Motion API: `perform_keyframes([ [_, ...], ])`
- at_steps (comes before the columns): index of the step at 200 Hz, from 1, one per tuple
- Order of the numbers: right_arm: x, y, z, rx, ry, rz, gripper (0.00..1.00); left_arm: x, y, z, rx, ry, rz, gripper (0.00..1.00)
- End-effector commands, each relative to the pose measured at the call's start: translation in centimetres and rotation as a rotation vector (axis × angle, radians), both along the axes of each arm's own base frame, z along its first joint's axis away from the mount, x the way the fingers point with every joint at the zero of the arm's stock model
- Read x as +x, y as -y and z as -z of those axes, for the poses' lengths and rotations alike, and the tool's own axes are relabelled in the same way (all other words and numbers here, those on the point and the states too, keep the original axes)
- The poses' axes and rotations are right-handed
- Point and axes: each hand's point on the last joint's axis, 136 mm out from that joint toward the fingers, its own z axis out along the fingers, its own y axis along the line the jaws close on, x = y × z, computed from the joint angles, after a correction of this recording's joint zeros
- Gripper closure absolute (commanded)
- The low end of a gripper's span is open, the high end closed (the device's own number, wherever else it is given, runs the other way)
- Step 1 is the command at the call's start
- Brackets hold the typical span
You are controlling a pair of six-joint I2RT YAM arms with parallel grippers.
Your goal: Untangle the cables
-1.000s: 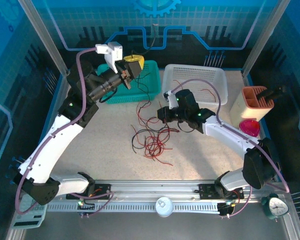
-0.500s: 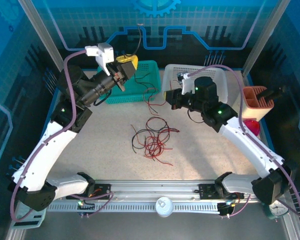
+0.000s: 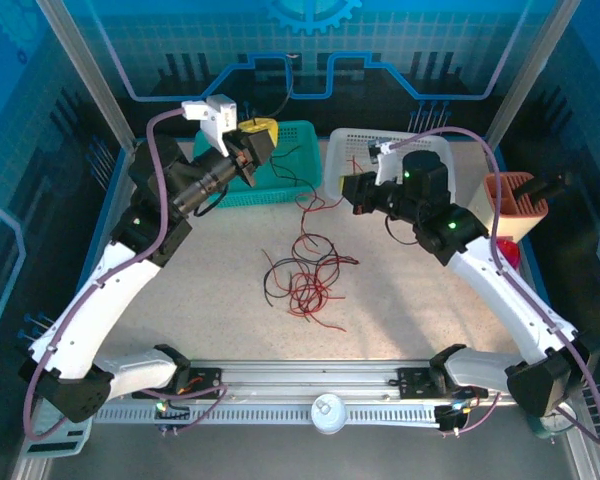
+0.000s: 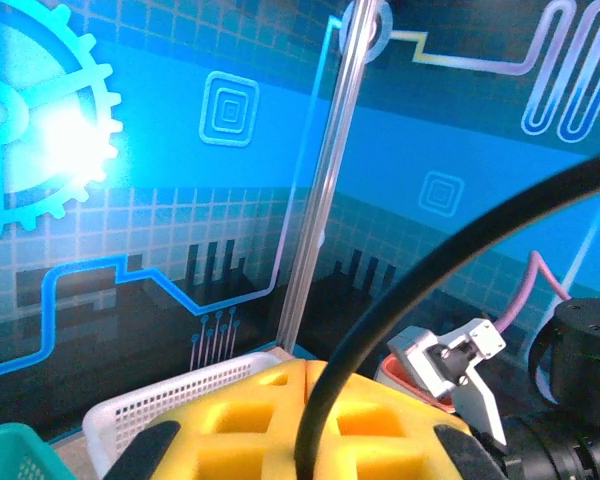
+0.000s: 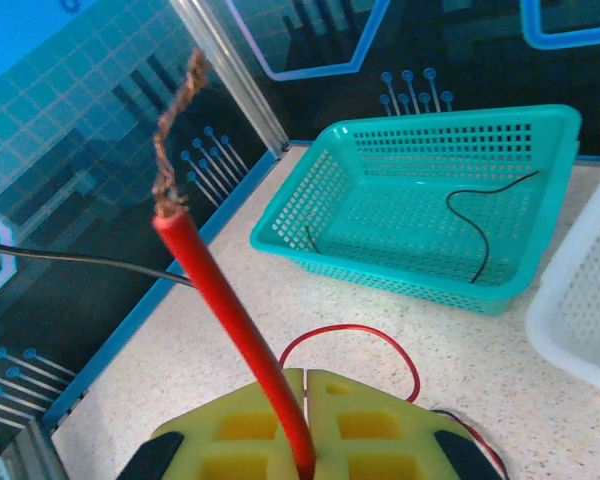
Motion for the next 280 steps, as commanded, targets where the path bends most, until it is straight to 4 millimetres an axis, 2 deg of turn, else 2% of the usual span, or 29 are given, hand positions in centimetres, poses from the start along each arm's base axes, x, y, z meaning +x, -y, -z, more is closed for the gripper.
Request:
perform_keyframes([
  [1, 0.0, 1.7, 0.1, 0.0, 0.006, 0.041, 1.0, -0.3, -0.7, -1.1, -0.005, 0.051, -0.042, 1.0],
  [109, 0.4, 7.8, -0.2, 0.024, 0.007, 0.216, 1.0, 1.8, -2.4, 0.1, 0.041, 0.061, -0.196, 1.0],
  [176, 0.6, 11.5, 0.5, 0.0, -0.017, 0.372, 1.0, 5.7, -4.2, 1.1, 0.114, 0.109, -0.407, 1.0],
  [199, 0.4, 12.7, 0.3, 0.0, -0.013, 0.419, 1.0, 7.1, -5.4, 1.1, 0.126, 0.115, -0.493, 1.0],
  [237, -0.4, 14.7, -0.4, -0.006, 0.01, 0.495, 1.0, 8.7, -8.7, 1.0, 0.096, 0.106, -0.616, 1.0],
  [280, -1.3, 15.9, -1.5, 0.006, 0.047, 0.534, 1.0, 10.2, -12.4, 2.1, 0.104, 0.075, -0.714, 1.0],
])
